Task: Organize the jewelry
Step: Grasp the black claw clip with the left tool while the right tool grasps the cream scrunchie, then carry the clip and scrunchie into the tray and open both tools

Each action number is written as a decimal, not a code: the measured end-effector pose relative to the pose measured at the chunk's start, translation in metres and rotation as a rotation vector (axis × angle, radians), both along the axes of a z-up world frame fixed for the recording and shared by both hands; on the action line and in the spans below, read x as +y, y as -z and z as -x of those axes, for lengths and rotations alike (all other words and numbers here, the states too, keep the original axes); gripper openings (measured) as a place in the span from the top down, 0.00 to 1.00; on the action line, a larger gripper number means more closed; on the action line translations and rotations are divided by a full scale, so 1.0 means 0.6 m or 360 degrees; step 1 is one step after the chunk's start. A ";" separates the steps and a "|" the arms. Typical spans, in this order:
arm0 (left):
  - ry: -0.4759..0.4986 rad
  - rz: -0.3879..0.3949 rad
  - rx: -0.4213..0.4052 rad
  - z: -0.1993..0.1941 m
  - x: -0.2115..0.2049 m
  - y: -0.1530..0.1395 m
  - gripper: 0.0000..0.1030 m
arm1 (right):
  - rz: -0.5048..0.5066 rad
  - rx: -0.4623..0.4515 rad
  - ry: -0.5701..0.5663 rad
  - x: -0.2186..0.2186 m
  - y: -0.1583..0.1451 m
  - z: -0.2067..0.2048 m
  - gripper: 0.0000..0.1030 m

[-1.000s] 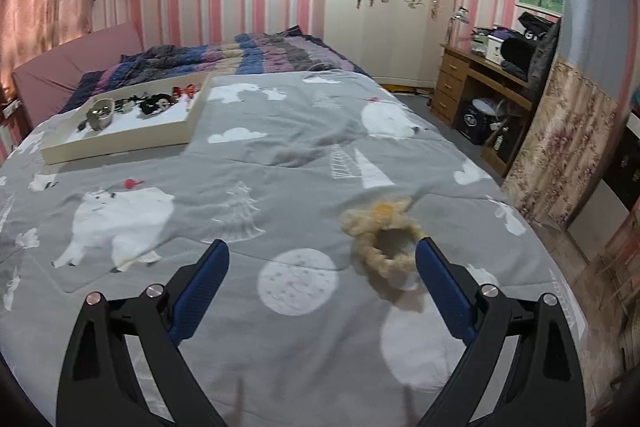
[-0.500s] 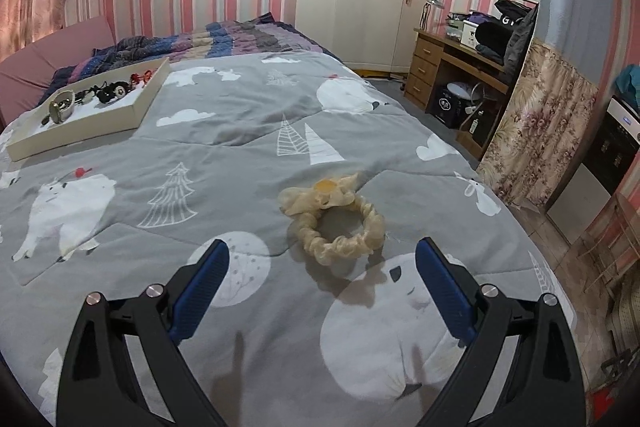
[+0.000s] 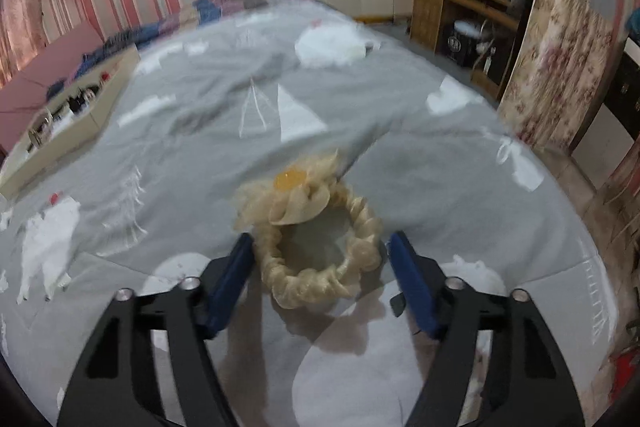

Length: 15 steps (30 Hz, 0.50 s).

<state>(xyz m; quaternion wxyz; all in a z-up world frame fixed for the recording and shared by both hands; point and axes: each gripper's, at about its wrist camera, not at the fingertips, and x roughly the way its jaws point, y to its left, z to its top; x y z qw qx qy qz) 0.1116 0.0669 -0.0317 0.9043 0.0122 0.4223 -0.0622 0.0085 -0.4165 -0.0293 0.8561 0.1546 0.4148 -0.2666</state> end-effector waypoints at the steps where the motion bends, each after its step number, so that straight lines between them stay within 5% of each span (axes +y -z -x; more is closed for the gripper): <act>1: 0.0002 -0.0002 0.0000 0.000 0.000 0.000 0.44 | 0.0012 0.0007 -0.0014 0.004 0.000 -0.003 0.44; 6: 0.0006 -0.0016 0.0016 -0.001 -0.003 0.003 0.60 | -0.0002 0.0002 -0.0049 0.008 -0.005 -0.007 0.82; 15: 0.0027 -0.0002 0.0008 0.003 -0.004 -0.001 0.62 | -0.0032 -0.0027 -0.0090 0.024 -0.018 -0.010 0.86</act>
